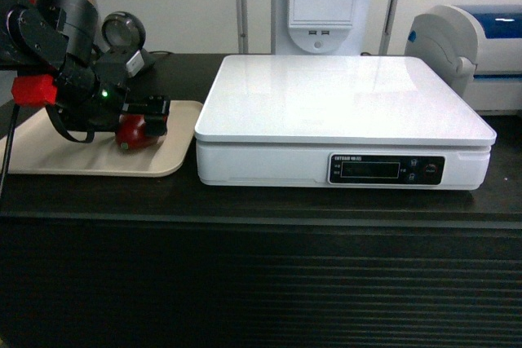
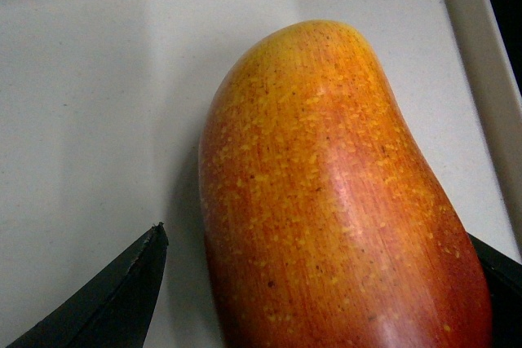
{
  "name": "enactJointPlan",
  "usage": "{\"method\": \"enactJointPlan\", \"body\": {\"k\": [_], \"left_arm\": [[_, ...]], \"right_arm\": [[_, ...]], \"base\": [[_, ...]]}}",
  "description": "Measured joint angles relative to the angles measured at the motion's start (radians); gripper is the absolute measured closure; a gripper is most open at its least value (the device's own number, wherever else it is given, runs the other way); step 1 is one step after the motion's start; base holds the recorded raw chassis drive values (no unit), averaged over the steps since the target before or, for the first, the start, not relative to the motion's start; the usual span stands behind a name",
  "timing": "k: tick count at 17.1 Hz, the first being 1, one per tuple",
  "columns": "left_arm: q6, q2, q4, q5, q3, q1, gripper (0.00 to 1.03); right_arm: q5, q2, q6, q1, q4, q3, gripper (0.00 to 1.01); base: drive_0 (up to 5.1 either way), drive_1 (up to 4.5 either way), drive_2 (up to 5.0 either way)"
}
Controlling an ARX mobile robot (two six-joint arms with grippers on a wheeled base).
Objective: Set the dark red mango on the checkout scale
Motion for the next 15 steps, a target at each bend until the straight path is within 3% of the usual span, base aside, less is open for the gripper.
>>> {"method": "enactJointPlan", "body": {"k": [4, 7, 8, 15], "left_arm": [[0.011, 0.004, -0.006, 0.01, 0.01, 0.0, 0.05], [0.036, 0.004, 0.003, -0.002, 0.01, 0.0, 0.33], [0.044, 0.004, 0.008, -0.005, 0.009, 0.0, 0.38], [0.086, -0.15, 0.103, -0.007, -0.14, -0.014, 0.4]], "right_arm": [[0.0, 0.0, 0.0, 0.0, 0.0, 0.0, 0.03], [0.0, 0.0, 0.0, 0.0, 0.0, 0.0, 0.03], [0.0, 0.0, 0.0, 0.0, 0.0, 0.0, 0.03], [0.0, 0.0, 0.0, 0.0, 0.0, 0.0, 0.03]], "base": [[0.0, 0.0, 0.0], [0.0, 0.0, 0.0], [0.0, 0.0, 0.0], [0.0, 0.0, 0.0]]}}
